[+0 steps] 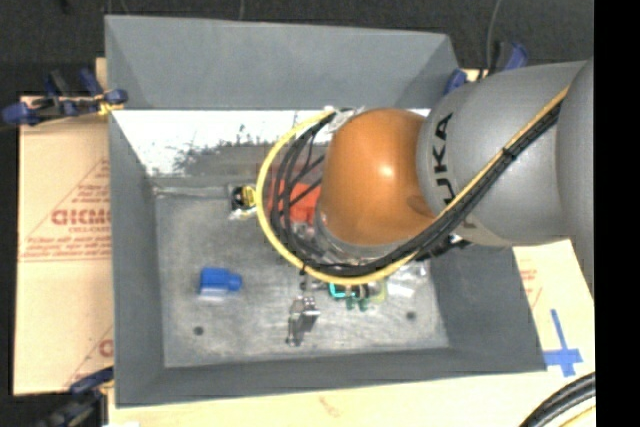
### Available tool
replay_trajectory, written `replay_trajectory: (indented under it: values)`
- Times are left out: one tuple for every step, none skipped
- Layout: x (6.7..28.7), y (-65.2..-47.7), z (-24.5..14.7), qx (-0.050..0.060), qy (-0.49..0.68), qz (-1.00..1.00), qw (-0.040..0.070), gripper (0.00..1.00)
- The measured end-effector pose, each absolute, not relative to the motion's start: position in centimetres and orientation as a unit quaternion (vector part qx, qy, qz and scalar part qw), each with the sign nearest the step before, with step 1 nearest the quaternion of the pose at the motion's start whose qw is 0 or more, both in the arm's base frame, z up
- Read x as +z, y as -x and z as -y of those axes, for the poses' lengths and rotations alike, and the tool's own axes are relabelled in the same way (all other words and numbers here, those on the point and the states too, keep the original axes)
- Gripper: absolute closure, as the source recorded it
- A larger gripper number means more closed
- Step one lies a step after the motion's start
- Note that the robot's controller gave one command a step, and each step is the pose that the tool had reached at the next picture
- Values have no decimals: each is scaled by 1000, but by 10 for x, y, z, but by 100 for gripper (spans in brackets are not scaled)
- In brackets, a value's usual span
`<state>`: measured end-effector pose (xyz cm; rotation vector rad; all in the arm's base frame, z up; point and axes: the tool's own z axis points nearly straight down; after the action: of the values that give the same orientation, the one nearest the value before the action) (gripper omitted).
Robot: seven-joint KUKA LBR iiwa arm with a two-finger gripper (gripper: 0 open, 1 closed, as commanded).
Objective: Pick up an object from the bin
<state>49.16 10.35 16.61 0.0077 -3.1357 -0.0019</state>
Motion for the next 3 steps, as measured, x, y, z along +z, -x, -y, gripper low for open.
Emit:
replay_trajectory:
  values:
    - [72,-542,-164,-1,90,996,-4,0]
    - [101,-540,-178,0,-21,1000,-4,0]
    - [100,-540,-172,0,-28,1000,-2,0]
